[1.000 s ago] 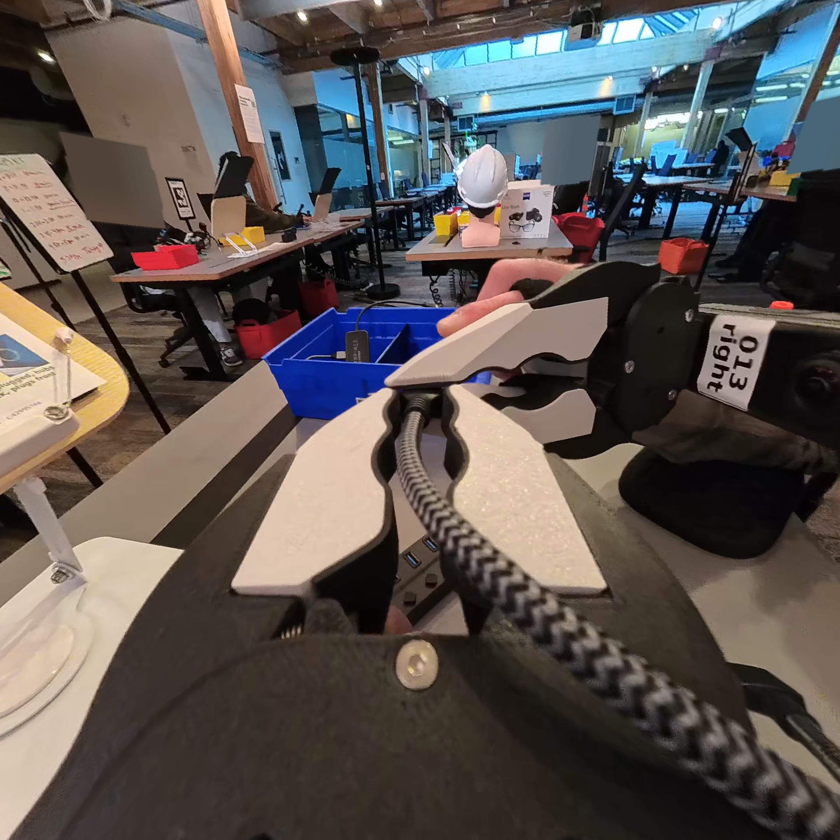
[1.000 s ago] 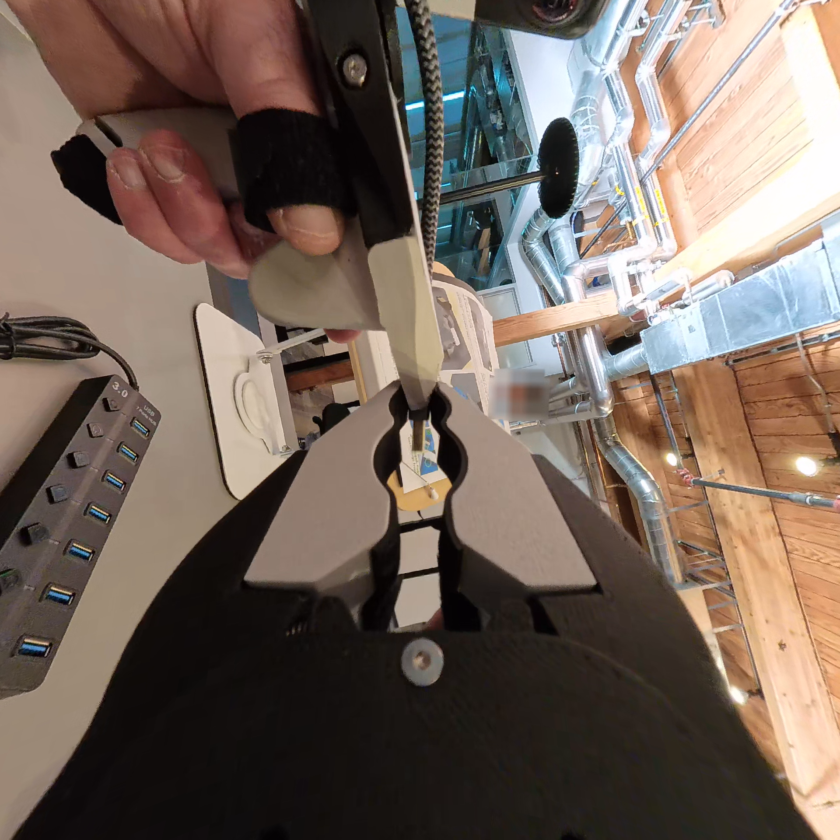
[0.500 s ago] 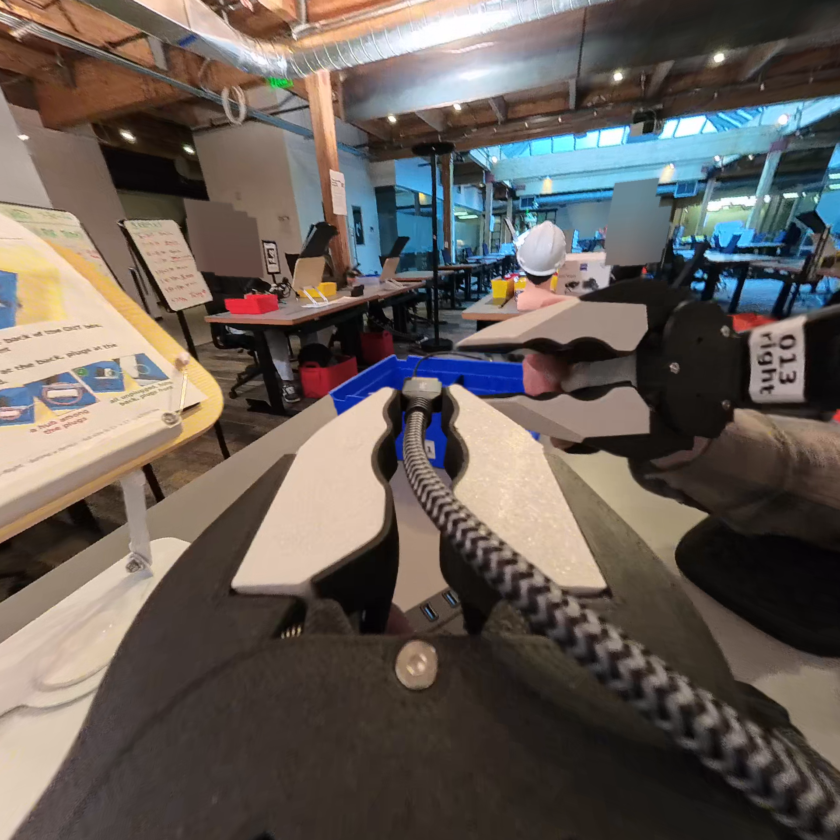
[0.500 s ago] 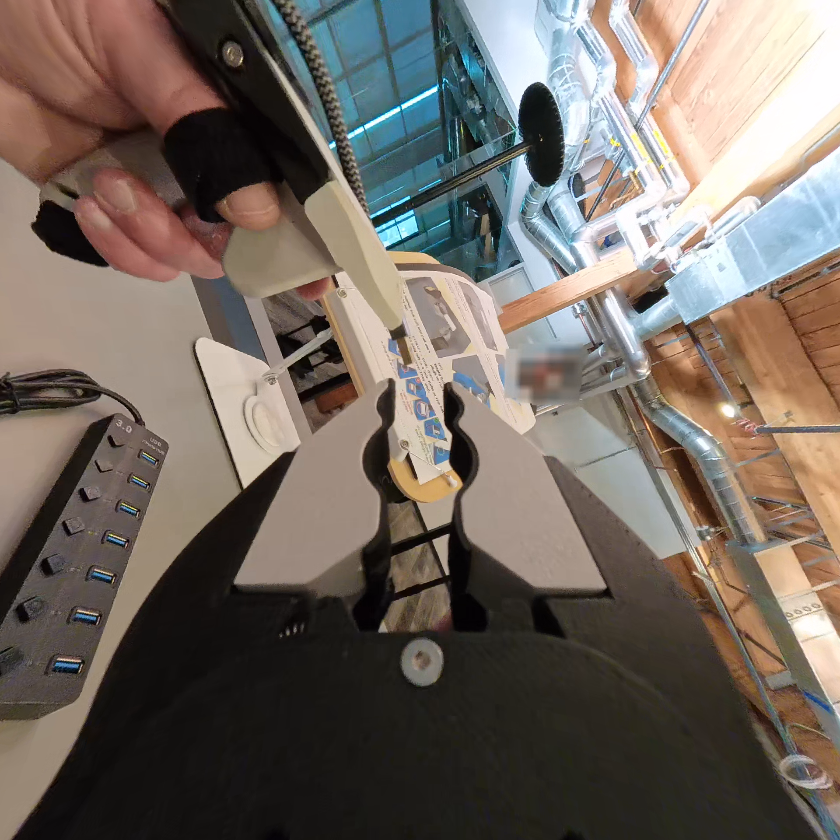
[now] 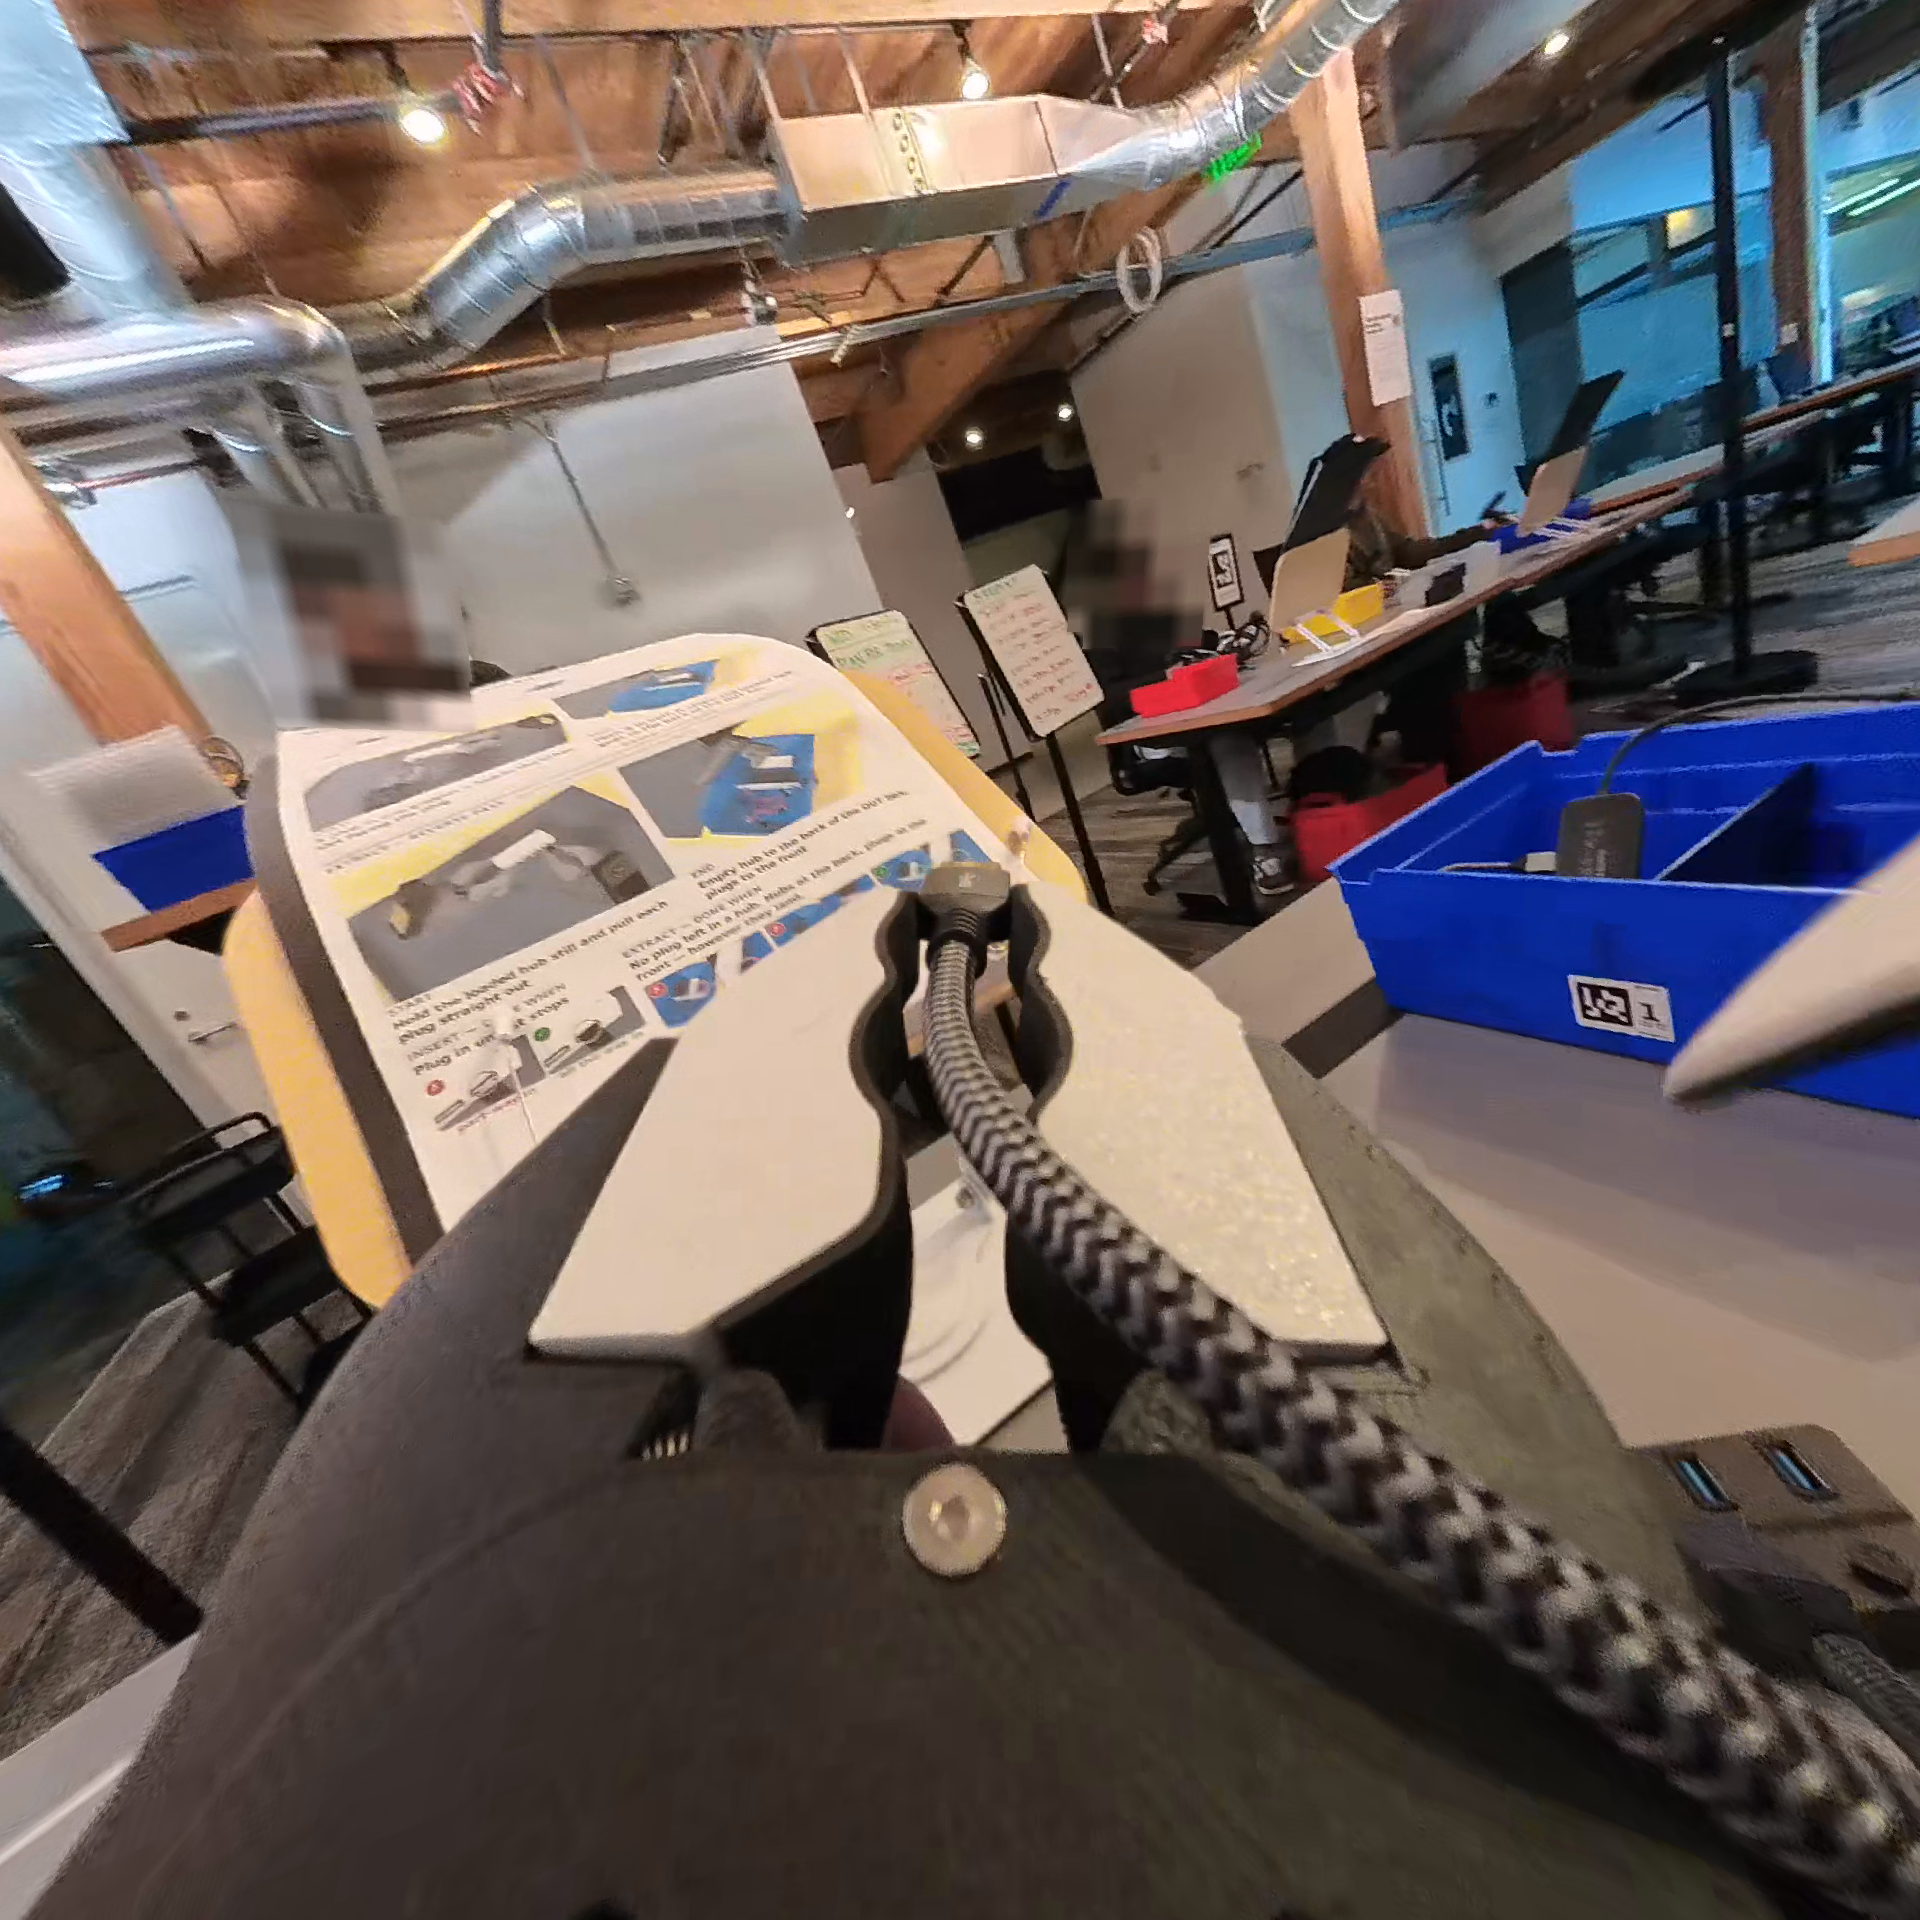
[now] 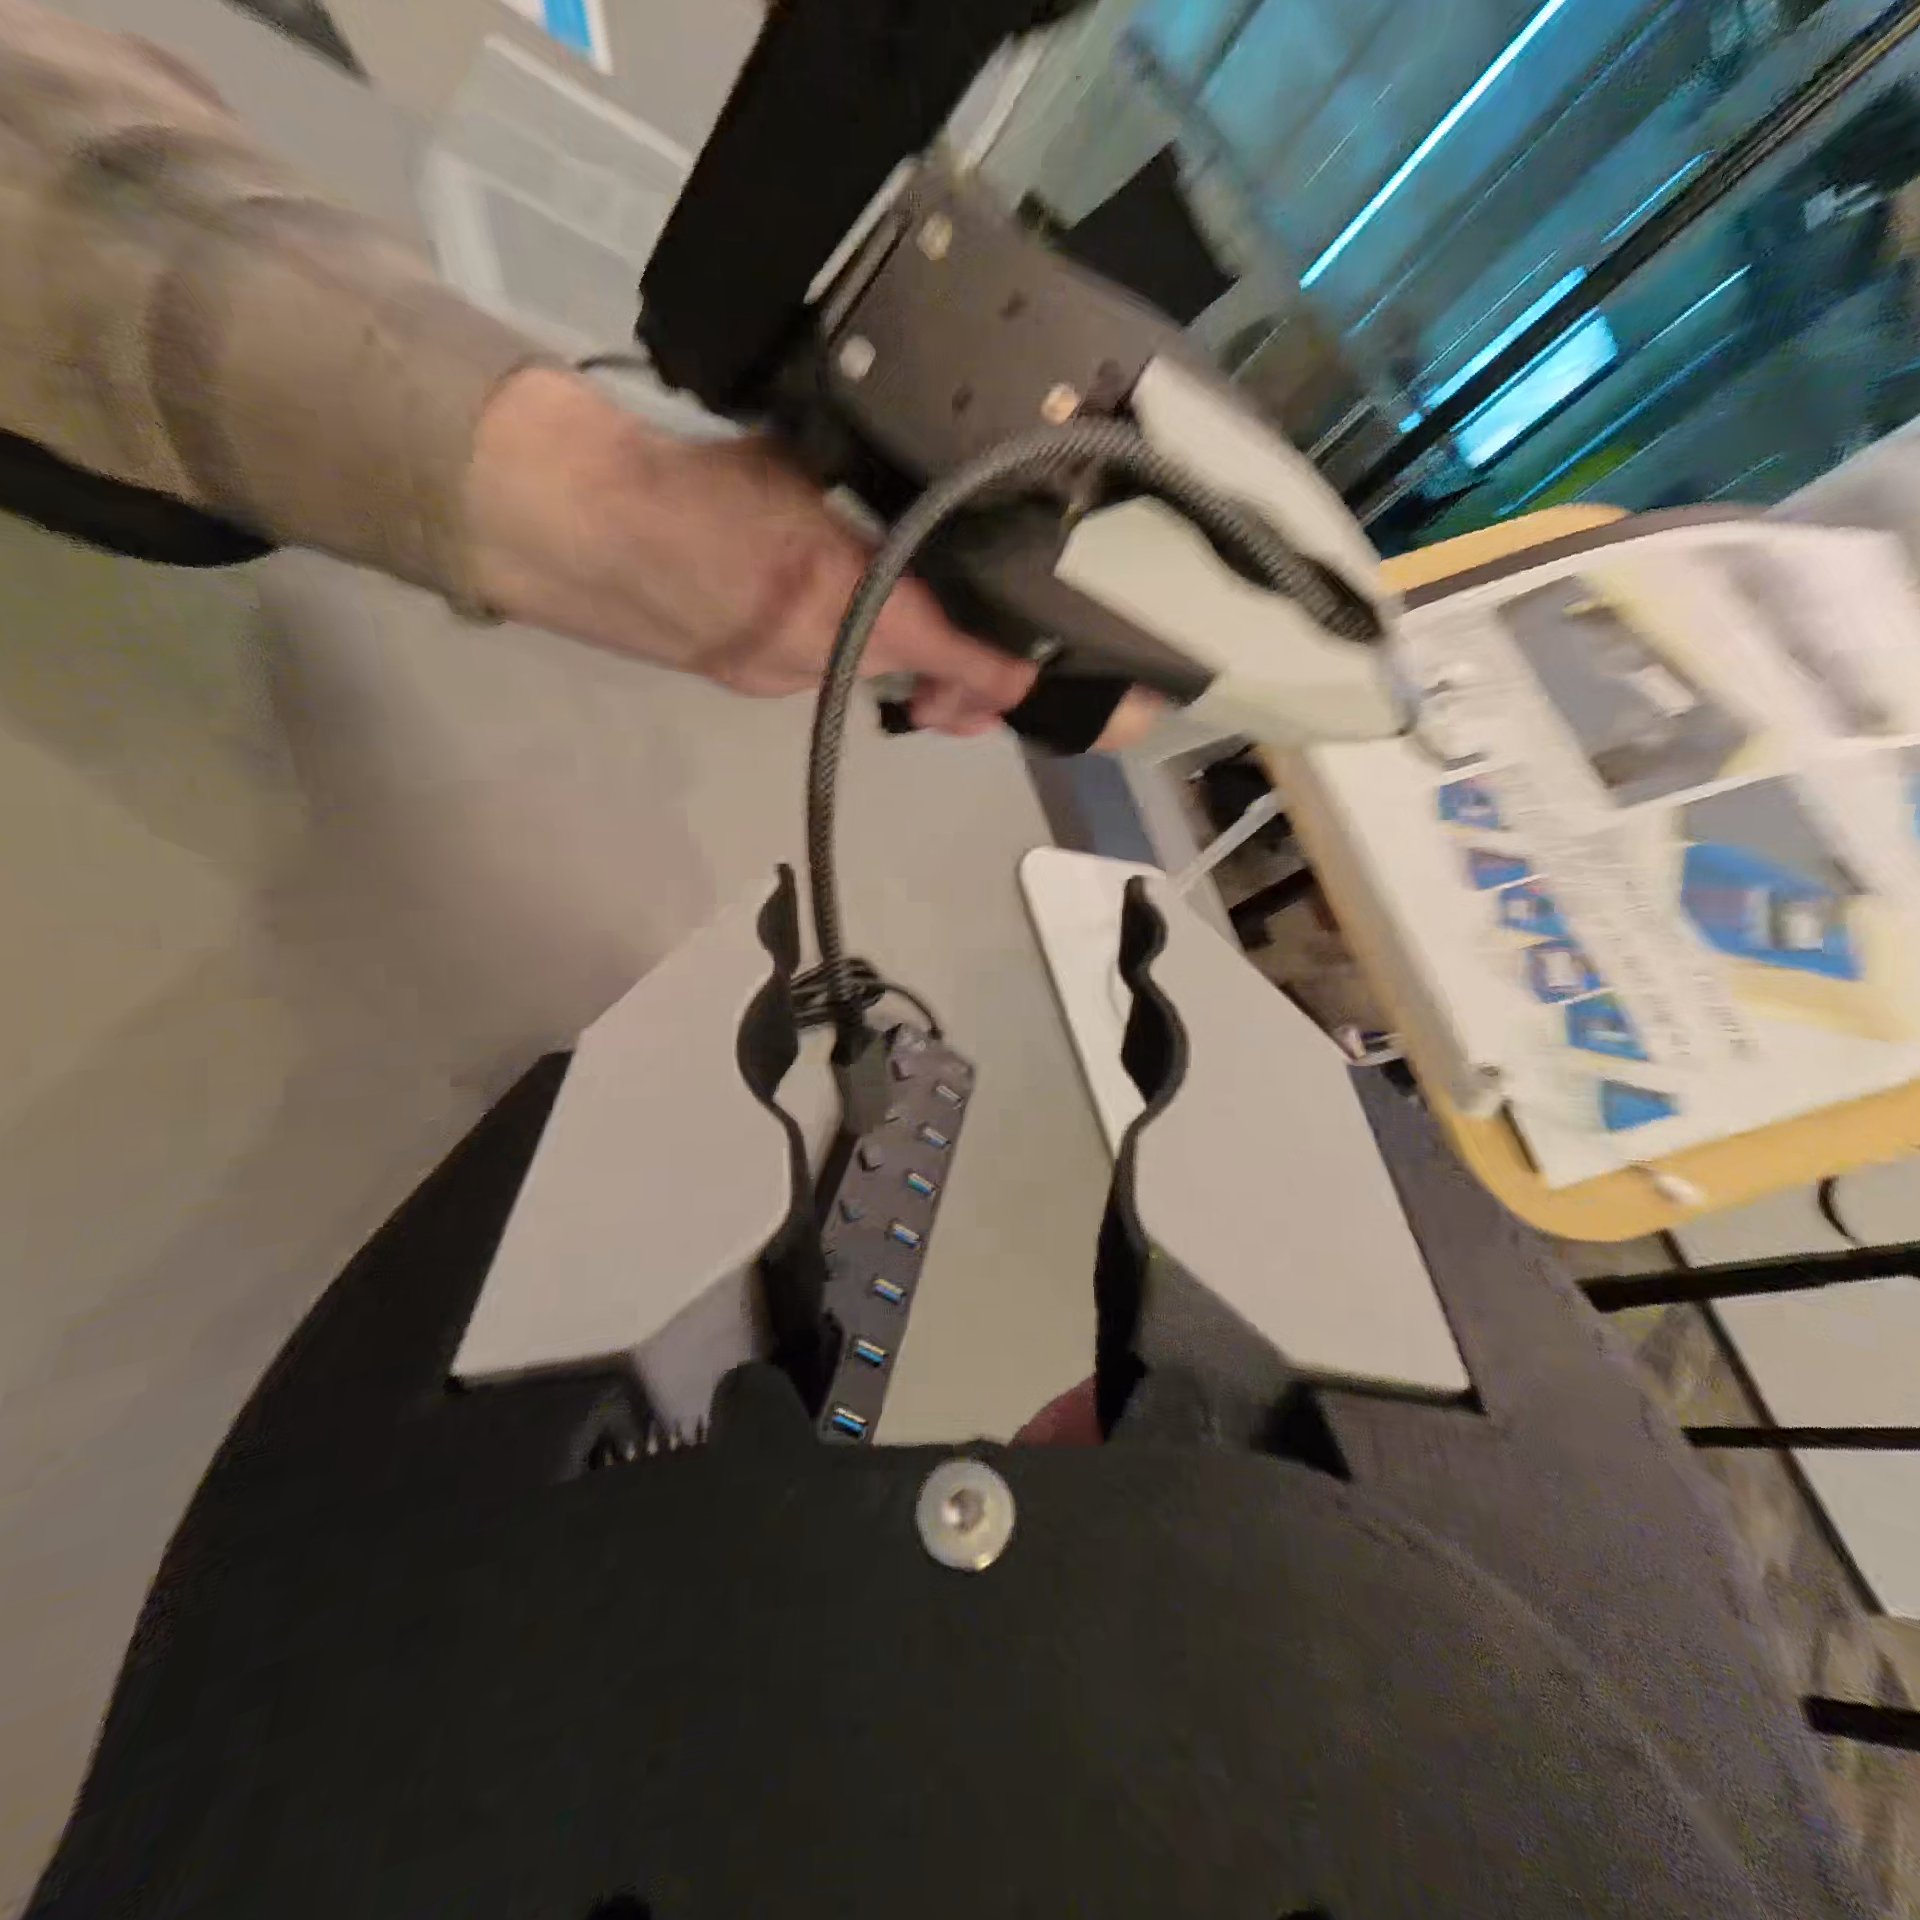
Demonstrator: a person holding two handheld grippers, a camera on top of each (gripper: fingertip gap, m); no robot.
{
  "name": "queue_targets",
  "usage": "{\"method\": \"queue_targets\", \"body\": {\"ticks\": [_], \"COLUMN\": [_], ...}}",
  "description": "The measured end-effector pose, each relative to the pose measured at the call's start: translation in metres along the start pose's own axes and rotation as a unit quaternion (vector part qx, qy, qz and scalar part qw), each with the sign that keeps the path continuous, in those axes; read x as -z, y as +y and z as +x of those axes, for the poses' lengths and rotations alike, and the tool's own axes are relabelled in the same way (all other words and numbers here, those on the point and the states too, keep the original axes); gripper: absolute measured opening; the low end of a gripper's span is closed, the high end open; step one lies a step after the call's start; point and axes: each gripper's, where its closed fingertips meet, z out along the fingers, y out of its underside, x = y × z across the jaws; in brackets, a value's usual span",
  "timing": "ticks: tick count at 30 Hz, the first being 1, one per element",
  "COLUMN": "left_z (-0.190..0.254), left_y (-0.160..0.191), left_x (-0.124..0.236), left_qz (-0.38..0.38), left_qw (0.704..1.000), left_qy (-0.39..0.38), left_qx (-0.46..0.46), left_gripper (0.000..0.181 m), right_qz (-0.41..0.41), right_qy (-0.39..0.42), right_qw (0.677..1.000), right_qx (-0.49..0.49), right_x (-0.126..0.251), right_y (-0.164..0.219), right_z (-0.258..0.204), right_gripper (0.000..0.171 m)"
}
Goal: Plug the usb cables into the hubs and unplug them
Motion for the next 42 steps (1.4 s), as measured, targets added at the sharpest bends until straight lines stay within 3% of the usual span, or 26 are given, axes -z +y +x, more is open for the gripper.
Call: {"method": "queue_targets", "body": {"ticks": [4, 7, 18, 25, 28, 30, 31, 33, 36, 40, 42], "left_z": [-0.009, -0.015, -0.033, -0.038, -0.025, -0.022, -0.021, -0.025, -0.027, -0.016, -0.005], "left_y": [-0.009, -0.014, -0.016, -0.025, -0.029, -0.026, -0.027, -0.029, -0.034, -0.049, -0.057], "left_x": [0.002, 0.003, 0.002, 0.006, 0.007, 0.006, 0.007, 0.009, 0.013, 0.020, 0.025], "left_qz": [0.009, 0.014, 0.012, 0.038, 0.054, 0.052, 0.058, 0.067, 0.088, 0.133, 0.161], "left_qw": [1.000, 0.999, 0.990, 0.978, 0.975, 0.977, 0.977, 0.976, 0.975, 0.973, 0.971], "left_qy": [-0.022, -0.037, -0.103, -0.136, -0.125, -0.117, -0.114, -0.114, -0.110, -0.076, -0.047], "left_qx": [0.002, -0.010, -0.096, -0.152, -0.174, -0.171, -0.173, -0.170, -0.174, -0.171, -0.171], "left_gripper": [0.016, 0.016, 0.016, 0.017, 0.017, 0.017, 0.017, 0.017, 0.017, 0.016, 0.016], "right_qz": [-0.019, -0.002, 0.034, 0.098, 0.081, 0.074, 0.072, 0.068, 0.096, 0.165, 0.210], "right_qy": [-0.035, -0.026, -0.131, -0.230, -0.231, -0.221, -0.214, -0.200, -0.161, -0.113, -0.098], "right_qw": [0.999, 1.000, 0.974, 0.875, 0.873, 0.888, 0.896, 0.909, 0.917, 0.900, 0.889], "right_qx": [-0.009, -0.003, -0.182, -0.415, -0.422, -0.396, -0.383, -0.359, -0.352, -0.387, -0.394], "right_x": [-0.036, -0.051, -0.049, -0.058, -0.066, -0.067, -0.065, -0.057, -0.030, 0.015, 0.031], "right_y": [0.023, 0.018, -0.043, -0.064, -0.058, -0.054, -0.051, -0.041, -0.028, -0.027, -0.036], "right_z": [-0.028, -0.040, -0.090, -0.113, -0.119, -0.117, -0.114, -0.102, -0.058, 0.017, 0.045], "right_gripper": [0.051, 0.002, 0.002, 0.002, 0.002, 0.002, 0.002, 0.024, 0.037, 0.052, 0.050]}}
